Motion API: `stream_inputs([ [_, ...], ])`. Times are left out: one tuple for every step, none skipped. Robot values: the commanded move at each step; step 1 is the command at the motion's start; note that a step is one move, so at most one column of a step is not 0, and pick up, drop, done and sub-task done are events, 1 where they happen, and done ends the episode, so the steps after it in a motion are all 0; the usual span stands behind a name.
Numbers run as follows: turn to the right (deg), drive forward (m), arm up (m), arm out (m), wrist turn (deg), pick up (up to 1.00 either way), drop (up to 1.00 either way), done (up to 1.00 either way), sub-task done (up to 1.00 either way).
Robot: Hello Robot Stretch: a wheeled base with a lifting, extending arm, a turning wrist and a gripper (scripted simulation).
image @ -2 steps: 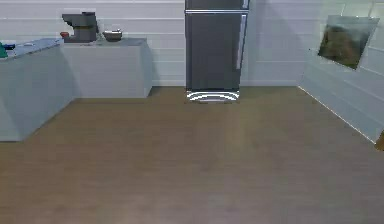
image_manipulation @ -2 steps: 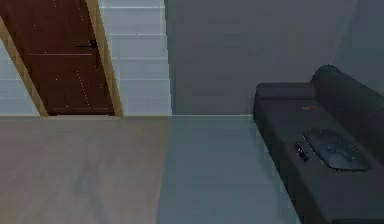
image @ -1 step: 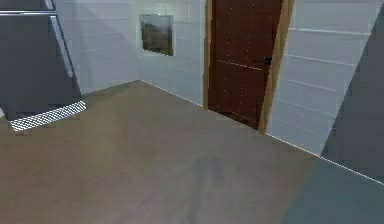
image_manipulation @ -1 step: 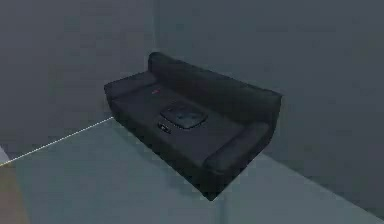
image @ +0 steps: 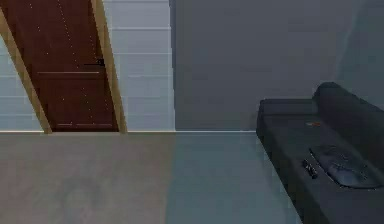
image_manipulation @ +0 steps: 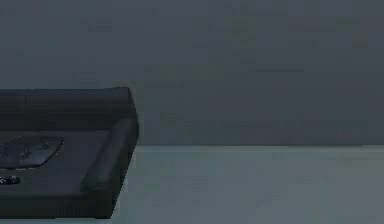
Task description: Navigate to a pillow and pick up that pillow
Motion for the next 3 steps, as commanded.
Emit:
stream_inputs([
  [45.0, 0.0, 0.0, 0.0, 0.0, 0.0, 0.0, 0.0, 0.0],
  [42.0, 0.0, 0.0, 0.0, 0.0, 0.0, 0.0, 0.0, 0.0],
  [0.0, 0.5, 0.0, 0.0, 0.0, 0.0, 0.0, 0.0, 0.0],
])
